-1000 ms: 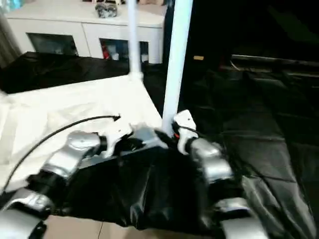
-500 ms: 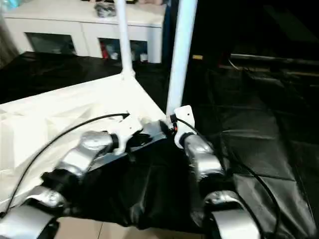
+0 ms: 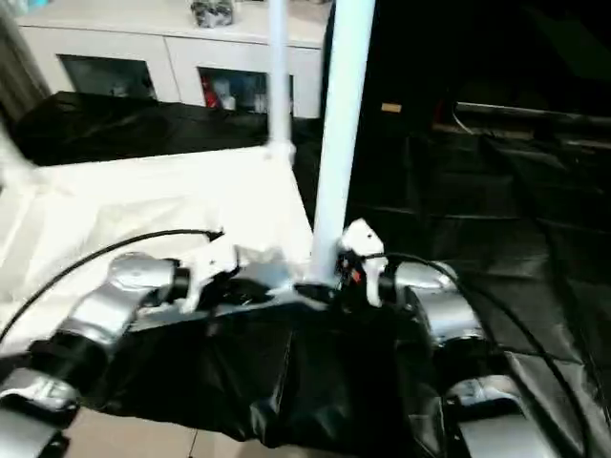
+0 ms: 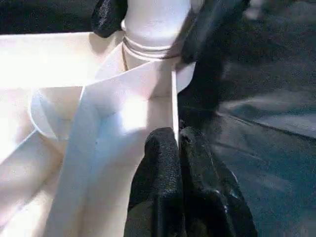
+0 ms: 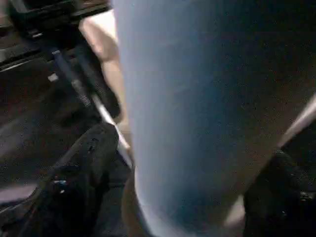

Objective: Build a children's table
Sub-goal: Rotate leg to tighten

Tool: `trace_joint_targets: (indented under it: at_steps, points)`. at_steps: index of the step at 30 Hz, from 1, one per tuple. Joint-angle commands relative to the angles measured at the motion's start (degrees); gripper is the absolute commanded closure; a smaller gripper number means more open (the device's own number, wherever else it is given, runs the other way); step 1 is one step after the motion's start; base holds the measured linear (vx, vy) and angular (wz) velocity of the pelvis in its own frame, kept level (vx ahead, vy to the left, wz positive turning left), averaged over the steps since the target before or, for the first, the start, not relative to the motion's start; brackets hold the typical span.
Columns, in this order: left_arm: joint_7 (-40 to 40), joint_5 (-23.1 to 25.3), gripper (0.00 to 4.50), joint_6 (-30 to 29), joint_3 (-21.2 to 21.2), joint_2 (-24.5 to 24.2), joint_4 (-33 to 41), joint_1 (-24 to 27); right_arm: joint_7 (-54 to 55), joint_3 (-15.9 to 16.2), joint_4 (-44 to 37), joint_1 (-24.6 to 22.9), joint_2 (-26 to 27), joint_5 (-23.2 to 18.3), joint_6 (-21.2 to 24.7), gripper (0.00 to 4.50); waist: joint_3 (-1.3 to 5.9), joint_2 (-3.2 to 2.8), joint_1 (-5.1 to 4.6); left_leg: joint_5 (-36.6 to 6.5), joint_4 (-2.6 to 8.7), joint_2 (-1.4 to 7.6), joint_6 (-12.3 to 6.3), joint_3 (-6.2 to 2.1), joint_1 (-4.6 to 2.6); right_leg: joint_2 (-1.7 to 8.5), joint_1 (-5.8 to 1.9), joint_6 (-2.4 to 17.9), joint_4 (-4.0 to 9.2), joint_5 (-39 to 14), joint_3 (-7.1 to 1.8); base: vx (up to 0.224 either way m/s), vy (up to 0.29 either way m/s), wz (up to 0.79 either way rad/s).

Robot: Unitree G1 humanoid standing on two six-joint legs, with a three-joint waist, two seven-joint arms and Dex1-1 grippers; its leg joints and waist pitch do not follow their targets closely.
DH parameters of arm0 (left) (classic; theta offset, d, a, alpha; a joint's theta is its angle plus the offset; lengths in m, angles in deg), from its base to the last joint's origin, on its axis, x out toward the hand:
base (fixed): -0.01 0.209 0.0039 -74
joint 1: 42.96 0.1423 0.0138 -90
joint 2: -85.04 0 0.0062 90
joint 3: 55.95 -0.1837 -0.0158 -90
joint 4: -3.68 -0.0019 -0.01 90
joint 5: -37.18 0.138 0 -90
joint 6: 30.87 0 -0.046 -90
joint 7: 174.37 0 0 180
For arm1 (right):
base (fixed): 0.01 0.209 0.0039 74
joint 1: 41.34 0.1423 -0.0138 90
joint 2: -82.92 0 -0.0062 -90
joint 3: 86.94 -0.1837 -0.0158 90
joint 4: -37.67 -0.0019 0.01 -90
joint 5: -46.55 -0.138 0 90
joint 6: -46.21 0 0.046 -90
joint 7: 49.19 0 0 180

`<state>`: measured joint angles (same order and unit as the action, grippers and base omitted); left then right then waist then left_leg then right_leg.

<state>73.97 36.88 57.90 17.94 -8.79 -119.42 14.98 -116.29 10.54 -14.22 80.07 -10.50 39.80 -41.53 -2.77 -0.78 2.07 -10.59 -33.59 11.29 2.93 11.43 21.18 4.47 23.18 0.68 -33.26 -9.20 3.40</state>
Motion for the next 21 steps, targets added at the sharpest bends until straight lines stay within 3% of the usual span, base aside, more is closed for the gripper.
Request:
trace_joint_targets:
  at_steps: [1,9,16,21]
  points:
    - [2.43,-0.48,4.50,0.02,-1.29,-0.14,1.30,0.16,-2.31,1.26,-1.93,-0.35,-0.57,-0.78,0.35,1.12,3.56,0.10,0.23,-14.27,3.94,2.44,-2.71,-0.73,-1.06,3.47,-2.50,14.57,3.31,-14.45,-2.18,0.000,0.000,0.00]
    - [5.34,-1.00,4.50,-0.43,-1.62,-1.45,1.50,0.11,-5.72,3.18,-3.75,-1.41,-1.19,-0.12,0.69,1.85,3.78,0.09,0.47,-11.43,3.74,2.34,-3.36,-0.67,-0.92,3.41,-2.67,15.23,2.83,-10.58,-2.14,0.000,0.000,0.00]
    - [4.05,-0.62,4.50,-0.50,-1.10,-0.80,0.75,-0.14,-5.23,4.07,-5.02,-3.22,-0.47,0.03,0.75,2.04,3.65,0.07,0.59,-12.85,3.87,2.38,-2.67,-0.73,-1.03,3.46,-2.61,14.53,3.17,-13.17,-2.15,0.000,0.000,0.00]
    - [-3.31,1.26,4.50,-0.94,-0.20,1.45,-1.18,-1.16,-0.22,2.29,-4.93,-4.77,1.98,-0.59,1.10,2.06,3.39,0.12,0.63,-15.36,4.08,2.31,-1.66,-0.79,-1.27,3.51,-2.43,13.52,3.67,-16.82,-2.19,0.000,0.000,0.00]
